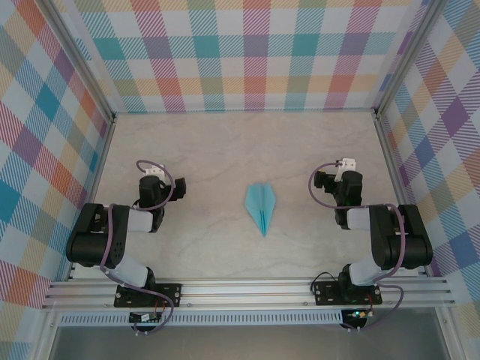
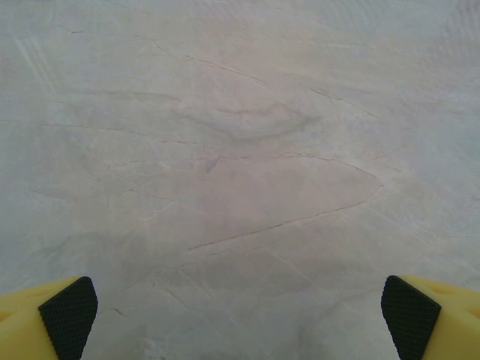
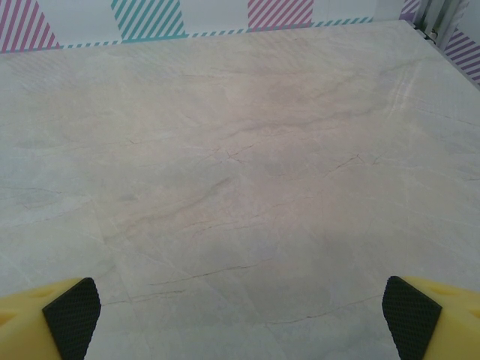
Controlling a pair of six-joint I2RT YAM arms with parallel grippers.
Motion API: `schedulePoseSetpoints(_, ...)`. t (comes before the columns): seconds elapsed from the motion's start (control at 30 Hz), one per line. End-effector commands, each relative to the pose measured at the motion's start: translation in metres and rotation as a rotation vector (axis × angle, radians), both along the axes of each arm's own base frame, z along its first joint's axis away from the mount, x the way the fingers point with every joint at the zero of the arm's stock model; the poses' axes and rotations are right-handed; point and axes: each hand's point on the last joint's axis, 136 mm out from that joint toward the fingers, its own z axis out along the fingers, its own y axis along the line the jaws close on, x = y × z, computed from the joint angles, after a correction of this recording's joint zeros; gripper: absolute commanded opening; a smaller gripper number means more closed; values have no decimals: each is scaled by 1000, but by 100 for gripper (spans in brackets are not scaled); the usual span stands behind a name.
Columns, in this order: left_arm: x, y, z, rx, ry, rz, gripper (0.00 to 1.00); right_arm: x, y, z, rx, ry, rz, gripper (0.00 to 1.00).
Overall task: Fold a paper plane with a square sheet of paper (pick it up from the middle)
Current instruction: Reset both arms
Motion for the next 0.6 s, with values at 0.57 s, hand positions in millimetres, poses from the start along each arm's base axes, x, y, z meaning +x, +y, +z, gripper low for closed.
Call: schedulePoseSetpoints(0.57,8,-17,18,-22,-74,-129,100,1,3,5,11,-27,3,100)
